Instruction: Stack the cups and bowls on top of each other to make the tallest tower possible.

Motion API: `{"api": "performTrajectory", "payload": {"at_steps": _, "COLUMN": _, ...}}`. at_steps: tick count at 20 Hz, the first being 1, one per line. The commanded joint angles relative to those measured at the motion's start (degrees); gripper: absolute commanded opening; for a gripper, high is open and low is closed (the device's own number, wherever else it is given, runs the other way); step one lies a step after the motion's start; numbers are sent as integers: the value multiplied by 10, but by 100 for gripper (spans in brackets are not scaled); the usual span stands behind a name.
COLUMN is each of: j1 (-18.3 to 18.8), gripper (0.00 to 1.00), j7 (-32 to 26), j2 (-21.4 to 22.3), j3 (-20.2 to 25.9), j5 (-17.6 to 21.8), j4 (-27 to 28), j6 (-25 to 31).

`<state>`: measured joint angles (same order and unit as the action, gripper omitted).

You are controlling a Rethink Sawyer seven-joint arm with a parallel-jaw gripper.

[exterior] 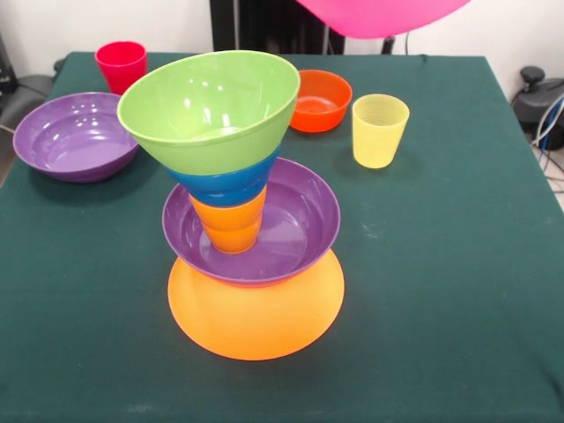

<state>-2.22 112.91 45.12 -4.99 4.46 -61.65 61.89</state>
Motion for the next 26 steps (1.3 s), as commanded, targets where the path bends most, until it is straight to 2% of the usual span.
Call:
{"api": "performTrajectory", "payload": {"at_steps": 1, "j1": 25, "gripper": 0, "j7": -180, "j2": -44, "j3": 87, "j5": 52, "j4": 22, "j6": 42}}
{"api": "performTrajectory", "payload": {"at_steps": 8, "j1": 38, "gripper": 0, "j7": -193, "j2": -32, "j3": 99, "j5": 66, "j4": 33, "j6": 79}}
{"api": "performTrajectory", "payload": {"at_steps": 17, "j1": 58, "gripper": 0, "j7": -241, "j2": -18, "j3": 102, "j5": 110, "j4": 73, "j6": 136}}
{"api": "performTrajectory", "payload": {"at_steps": 19, "j1": 61, "gripper": 0, "j7": -244, "j2": -12, "j3": 101, "j5": 121, "j4": 70, "j6": 133}}
{"api": "performTrajectory", "payload": {"at_steps": 23, "j1": 70, "gripper": 0, "j7": -228, "j2": 10, "j3": 86, "j5": 135, "j4": 16, "j6": 72}}
{"api": "performTrajectory", "payload": {"at_steps": 26, "j1": 76, "gripper": 0, "j7": -211, "j2": 7, "j3": 88, "j5": 143, "j4": -10, "j6": 29}}
